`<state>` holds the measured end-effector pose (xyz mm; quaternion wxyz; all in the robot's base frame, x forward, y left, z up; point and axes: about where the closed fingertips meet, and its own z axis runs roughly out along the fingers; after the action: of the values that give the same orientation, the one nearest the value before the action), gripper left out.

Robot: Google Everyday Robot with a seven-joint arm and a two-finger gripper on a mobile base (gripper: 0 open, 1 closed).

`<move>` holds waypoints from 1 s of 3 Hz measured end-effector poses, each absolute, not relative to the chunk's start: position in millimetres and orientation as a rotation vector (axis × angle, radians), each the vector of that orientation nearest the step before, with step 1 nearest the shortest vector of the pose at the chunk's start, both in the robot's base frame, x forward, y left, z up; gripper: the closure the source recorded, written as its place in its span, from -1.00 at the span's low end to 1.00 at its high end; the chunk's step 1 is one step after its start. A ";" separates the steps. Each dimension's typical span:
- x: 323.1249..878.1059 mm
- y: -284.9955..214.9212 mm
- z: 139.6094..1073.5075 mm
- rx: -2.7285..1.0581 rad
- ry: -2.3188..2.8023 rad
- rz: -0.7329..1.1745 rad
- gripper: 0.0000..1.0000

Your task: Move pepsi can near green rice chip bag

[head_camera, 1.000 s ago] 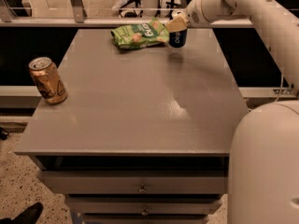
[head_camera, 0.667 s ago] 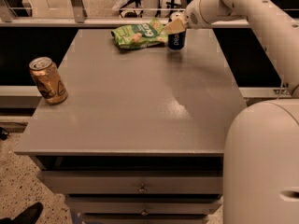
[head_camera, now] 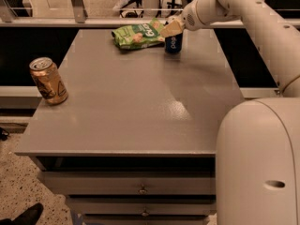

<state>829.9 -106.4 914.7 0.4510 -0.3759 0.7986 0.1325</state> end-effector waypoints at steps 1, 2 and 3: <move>828.3 -109.2 909.3 -0.919 1.991 0.349 -0.99; 821.3 -119.8 906.5 -0.899 2.001 0.376 -1.00; 802.2 -154.6 919.0 -0.873 1.959 0.407 -1.00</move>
Offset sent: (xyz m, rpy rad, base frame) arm -0.0123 -0.0266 -0.0093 0.0410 0.0496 -0.0276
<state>802.2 -154.6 919.0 0.4613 -0.3547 0.7963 0.1653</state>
